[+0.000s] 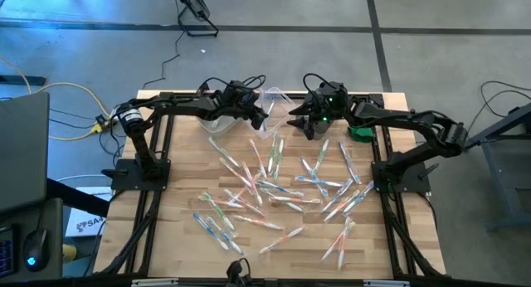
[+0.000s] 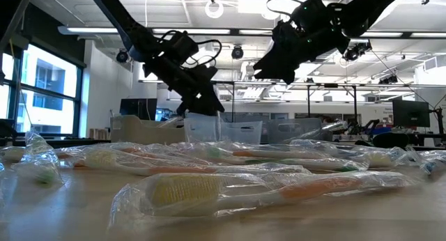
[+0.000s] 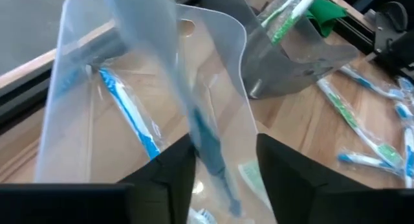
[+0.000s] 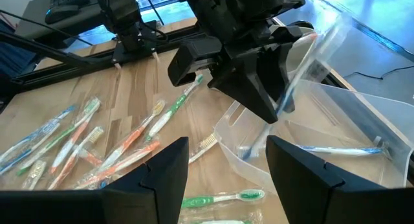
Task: Pick & Place Toothbrushes
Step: Put the blue toothbrush into the transparent bin, then put the green toothbrush into the black bin
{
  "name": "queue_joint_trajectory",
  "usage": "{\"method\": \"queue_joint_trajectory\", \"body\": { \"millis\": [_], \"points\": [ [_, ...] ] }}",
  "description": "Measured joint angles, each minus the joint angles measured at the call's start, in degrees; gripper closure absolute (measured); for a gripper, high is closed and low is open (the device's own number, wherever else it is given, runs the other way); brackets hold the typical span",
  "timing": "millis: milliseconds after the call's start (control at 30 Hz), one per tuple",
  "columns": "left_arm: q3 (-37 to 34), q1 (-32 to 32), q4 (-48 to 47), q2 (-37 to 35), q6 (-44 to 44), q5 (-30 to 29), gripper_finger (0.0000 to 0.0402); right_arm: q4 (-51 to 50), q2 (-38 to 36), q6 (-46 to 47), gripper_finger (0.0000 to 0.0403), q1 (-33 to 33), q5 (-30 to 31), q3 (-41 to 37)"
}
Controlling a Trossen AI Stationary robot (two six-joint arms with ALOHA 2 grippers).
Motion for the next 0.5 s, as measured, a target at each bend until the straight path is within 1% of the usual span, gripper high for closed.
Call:
{"method": "queue_joint_trajectory", "body": {
  "millis": [133,300,433,500],
  "points": [
    [0.0,0.0,0.7,0.0,0.4,-1.1,0.0218,0.0,0.0,0.0,0.0204,0.0,0.0,0.0],
    [0.2,0.0,3.8,0.0,2.6,-1.3,0.0214,0.0,0.0,0.0,0.0204,0.0,0.0,0.0],
    [1.9,0.0,3.6,0.0,4.2,-1.5,0.0214,0.0,0.0,0.0,0.0204,0.0,0.0,0.0],
    [2.4,0.0,3.5,0.0,5.0,-2.6,0.0214,0.0,0.0,0.0,0.0204,0.0,0.0,0.0]
  ]
}}
